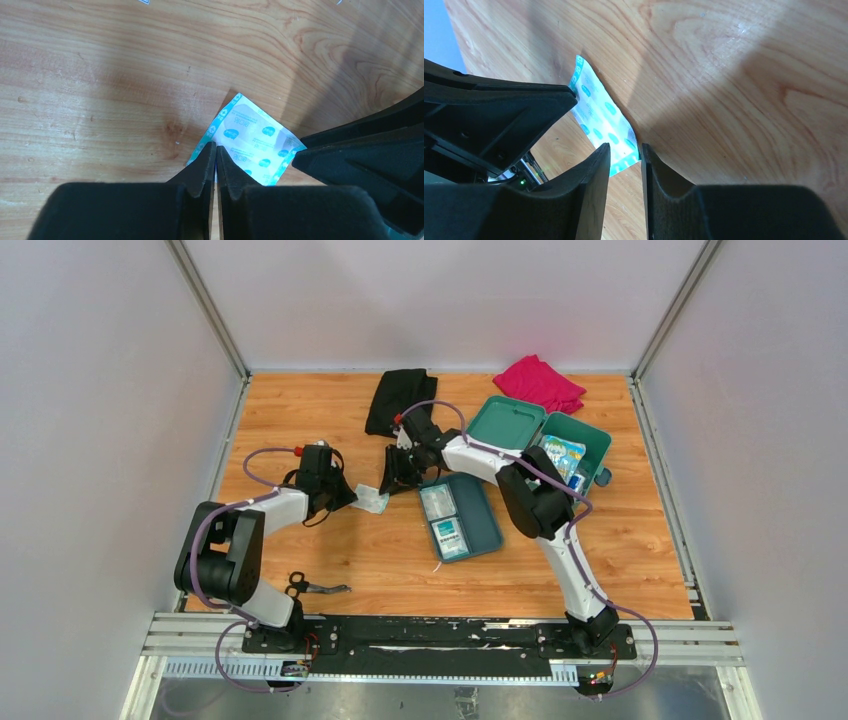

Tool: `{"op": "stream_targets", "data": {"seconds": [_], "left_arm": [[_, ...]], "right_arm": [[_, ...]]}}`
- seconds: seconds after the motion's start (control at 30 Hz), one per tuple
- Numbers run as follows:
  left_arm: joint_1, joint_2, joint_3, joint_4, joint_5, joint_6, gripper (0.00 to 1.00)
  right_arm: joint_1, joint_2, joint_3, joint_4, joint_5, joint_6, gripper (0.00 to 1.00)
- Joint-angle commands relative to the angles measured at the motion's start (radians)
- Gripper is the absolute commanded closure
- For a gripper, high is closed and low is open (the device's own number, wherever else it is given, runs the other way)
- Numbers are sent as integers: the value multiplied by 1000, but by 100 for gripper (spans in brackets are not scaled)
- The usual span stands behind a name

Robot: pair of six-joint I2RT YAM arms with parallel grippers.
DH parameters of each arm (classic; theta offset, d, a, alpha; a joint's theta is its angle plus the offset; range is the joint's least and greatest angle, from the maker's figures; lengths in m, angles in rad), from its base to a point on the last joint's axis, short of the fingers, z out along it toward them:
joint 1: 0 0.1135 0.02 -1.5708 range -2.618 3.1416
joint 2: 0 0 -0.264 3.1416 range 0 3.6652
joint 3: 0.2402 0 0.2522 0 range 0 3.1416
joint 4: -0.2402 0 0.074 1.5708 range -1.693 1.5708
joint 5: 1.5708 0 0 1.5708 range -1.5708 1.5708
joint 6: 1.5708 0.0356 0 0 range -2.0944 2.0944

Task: Organize the medicine kit
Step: Pick up the medical item at the center of the board, then place the medical item at the medicine box compartment.

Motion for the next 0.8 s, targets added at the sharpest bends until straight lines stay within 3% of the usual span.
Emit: {"op": "stream_targets", "data": {"seconds": [0.0, 0.23, 0.6, 0.67, 0.77], "left_arm": [[1, 32, 10, -17, -7, 19, 91], [1, 39, 11, -17, -3, 21, 92], [13, -11, 47, -65, 64, -5, 92], [17, -63, 69, -98, 84, -16, 88], [18, -177, 100, -172, 72, -20, 70]], "right_arm": [[-12, 34, -39, 51, -64, 44, 67], [-17, 39, -50, 80, -77, 60, 73], [-19, -41, -101, 114, -45, 37, 100], [-19, -85, -141, 143, -31, 37, 100], [-18, -173, -217, 179, 8, 38, 100]]}}
